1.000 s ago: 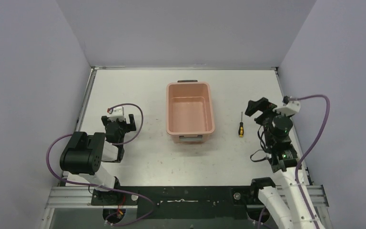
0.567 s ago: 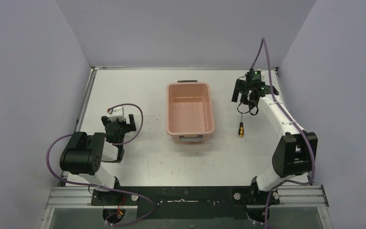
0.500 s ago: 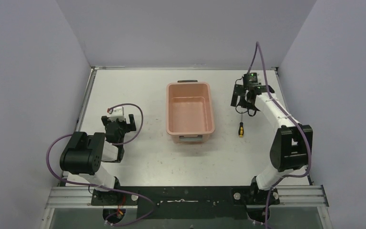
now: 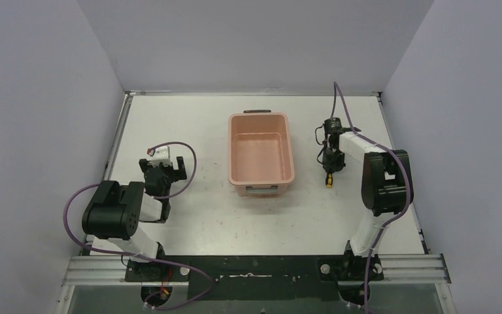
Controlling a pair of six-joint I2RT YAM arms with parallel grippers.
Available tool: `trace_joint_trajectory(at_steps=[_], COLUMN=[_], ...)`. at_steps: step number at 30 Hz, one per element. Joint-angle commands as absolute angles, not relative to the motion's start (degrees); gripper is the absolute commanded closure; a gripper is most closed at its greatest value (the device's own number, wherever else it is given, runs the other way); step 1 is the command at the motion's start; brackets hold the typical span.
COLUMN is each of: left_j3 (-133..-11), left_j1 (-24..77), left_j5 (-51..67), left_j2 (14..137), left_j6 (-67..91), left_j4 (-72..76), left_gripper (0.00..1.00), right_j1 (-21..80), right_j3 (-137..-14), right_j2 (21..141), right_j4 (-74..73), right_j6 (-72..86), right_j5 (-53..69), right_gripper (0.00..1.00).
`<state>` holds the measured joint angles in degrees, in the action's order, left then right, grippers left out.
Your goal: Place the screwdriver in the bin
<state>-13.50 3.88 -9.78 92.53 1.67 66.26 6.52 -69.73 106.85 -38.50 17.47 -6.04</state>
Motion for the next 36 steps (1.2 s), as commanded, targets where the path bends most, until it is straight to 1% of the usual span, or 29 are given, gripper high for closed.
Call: trace_joint_trajectory(at_steps=[1, 5, 9, 12, 15, 19, 22, 25, 28, 36], left_j3=[-14.6, -14.6, -14.6, -14.6, -14.6, -14.6, -14.6, -14.6, -14.6, -14.6], left_j1=[3.4, 3.4, 3.4, 3.4, 3.4, 3.3, 3.3, 3.3, 3.3, 3.3], left_j5=[-9.2, -9.2, -9.2, -9.2, -9.2, -9.1, -9.1, -9.1, -9.1, -9.1], left_j2=[92.5, 92.5, 92.5, 92.4, 92.4, 92.5, 92.5, 92.4, 92.4, 92.4], left_j6=[1.6, 1.6, 1.6, 1.6, 1.7, 1.6, 1.7, 1.7, 1.7, 1.7], left_j4=[69.5, 69.5, 69.5, 69.4, 69.5, 69.6, 69.5, 69.4, 69.3, 69.4], left_gripper=[0.03, 0.03, 0.03, 0.03, 0.03, 0.03, 0.03, 0.03, 0.03, 0.03], right_j1=[6.0, 6.1, 7.8, 13.1, 22.3, 36.4, 41.2, 43.5, 44.8, 44.3], right_j3=[-66.6, -73.4, -89.0, -101.7, -108.7, -108.4, -107.1, -106.1, -104.8, -97.6], right_j2=[105.7, 100.6, 94.0, 90.9, 89.4, 89.9, 94.4, 99.4, 104.0, 113.9], right_j4=[-39.2, -44.5, -52.3, -54.6, -52.5, -46.8, -45.6, -46.2, -46.7, -42.9], right_j6=[17.6, 17.3, 17.6, 20.2, 24.1, 29.3, 31.4, 32.8, 33.4, 33.9], right_j5=[-5.4, -6.9, -10.4, -13.5, -16.3, -19.1, -17.3, -14.3, -14.0, -11.5], right_gripper=[1.00, 1.00, 1.00, 1.00, 1.00, 1.00, 1.00, 1.00, 1.00, 1.00])
